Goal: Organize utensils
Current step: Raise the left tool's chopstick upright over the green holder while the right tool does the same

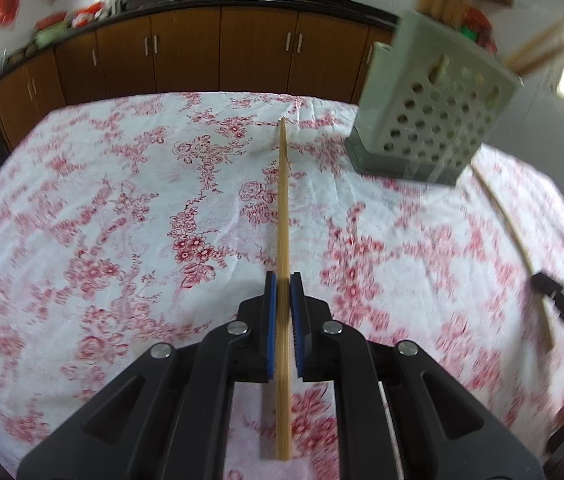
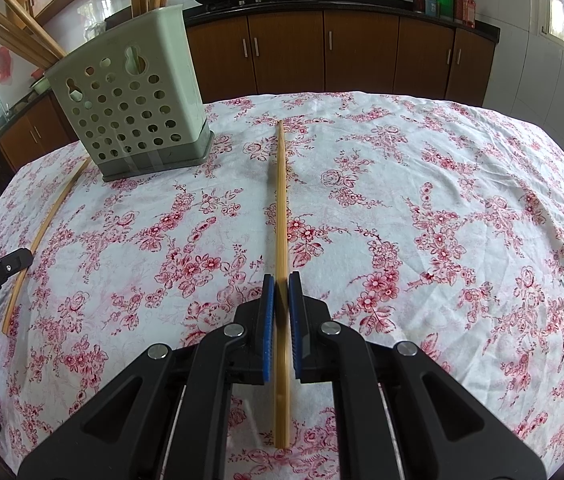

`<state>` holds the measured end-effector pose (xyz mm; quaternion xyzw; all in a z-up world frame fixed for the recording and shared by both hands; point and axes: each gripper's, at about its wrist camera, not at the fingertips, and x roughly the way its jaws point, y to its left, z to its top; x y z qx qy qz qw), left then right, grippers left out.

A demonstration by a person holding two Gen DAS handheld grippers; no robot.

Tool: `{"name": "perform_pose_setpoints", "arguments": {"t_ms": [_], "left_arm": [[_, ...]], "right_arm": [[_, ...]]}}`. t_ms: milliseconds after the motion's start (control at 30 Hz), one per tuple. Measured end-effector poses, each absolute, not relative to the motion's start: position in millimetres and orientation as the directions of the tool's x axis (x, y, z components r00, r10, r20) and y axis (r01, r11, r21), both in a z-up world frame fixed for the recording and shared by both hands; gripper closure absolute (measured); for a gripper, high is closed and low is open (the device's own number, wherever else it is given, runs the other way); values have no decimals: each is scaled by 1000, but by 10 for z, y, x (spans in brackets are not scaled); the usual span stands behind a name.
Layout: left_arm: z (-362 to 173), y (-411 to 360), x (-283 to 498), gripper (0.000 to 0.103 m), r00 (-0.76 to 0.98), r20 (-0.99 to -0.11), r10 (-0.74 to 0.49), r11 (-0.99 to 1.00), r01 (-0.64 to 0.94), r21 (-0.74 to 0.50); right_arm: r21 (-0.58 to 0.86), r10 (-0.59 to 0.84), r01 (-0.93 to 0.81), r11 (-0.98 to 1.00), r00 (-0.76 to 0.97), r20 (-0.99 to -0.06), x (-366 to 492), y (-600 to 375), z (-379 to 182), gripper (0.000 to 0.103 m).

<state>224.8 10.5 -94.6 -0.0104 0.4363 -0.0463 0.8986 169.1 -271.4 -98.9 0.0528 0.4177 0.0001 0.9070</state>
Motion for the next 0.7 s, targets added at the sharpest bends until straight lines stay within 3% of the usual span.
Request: {"name": "perform_pose_setpoints", "arguments": {"t_ms": [367, 700], "left_arm": [[-834, 75, 2095, 95, 627, -777, -66, 994, 112, 6], [125, 112, 1935, 95, 787, -603, -132, 990, 135, -40]], "right_arm": [[122, 57, 45, 992, 689, -723, 1575, -2794, -839, 95], [136, 42, 40, 990, 835, -549, 1385, -2891, -16, 95]]}}
